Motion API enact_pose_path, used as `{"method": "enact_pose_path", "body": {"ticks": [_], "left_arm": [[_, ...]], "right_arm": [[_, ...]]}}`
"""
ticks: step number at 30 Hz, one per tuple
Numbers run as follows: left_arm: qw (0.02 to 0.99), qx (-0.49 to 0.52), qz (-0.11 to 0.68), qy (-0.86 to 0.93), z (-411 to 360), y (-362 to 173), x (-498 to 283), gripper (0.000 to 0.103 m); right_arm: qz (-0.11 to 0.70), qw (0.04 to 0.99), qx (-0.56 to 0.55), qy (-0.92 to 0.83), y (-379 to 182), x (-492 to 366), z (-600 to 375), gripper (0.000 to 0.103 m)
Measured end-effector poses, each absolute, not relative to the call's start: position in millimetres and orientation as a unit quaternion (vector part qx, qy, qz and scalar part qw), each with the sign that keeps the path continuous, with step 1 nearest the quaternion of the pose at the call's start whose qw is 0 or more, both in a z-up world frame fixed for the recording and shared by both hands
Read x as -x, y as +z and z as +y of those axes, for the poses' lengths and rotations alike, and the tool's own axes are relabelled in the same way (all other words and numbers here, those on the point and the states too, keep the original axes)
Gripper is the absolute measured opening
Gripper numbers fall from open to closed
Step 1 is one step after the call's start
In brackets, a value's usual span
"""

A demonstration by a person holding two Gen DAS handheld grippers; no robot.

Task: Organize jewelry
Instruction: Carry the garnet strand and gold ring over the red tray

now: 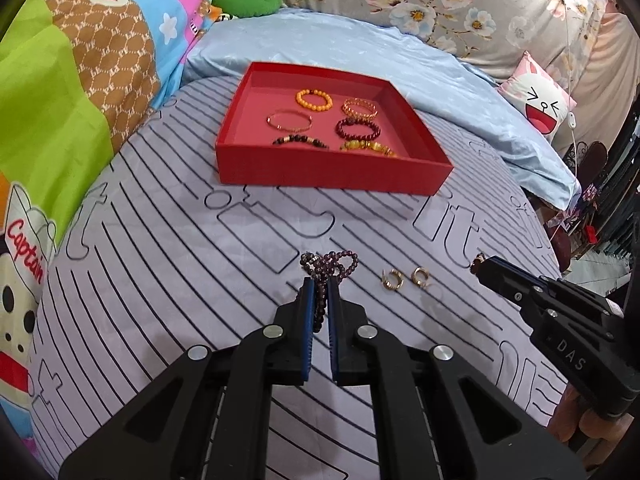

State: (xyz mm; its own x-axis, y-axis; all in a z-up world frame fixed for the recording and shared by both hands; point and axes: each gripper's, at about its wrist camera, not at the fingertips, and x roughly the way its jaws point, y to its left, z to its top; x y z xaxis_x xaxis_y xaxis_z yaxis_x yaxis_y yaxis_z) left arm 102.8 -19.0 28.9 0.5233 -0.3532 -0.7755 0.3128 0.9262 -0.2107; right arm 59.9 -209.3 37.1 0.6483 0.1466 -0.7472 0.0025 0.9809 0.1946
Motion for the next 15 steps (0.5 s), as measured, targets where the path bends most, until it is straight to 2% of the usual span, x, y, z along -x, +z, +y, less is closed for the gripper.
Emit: {"method": "enact_pose_path", "body": {"ticks": [8,15], "left_arm": [[0.887,0.024,0.416,-0.199,-25,66,-138,0.006],[0.896,0.019,0.396,-0.199,-41,89,-205,0.006]], "right_arm": [[0.379,0.920,-0.091,0.048,76,-104,-219,0.003],[0.367,0.924,-0.085,0.059,93,-171,-220,0.003]]}}
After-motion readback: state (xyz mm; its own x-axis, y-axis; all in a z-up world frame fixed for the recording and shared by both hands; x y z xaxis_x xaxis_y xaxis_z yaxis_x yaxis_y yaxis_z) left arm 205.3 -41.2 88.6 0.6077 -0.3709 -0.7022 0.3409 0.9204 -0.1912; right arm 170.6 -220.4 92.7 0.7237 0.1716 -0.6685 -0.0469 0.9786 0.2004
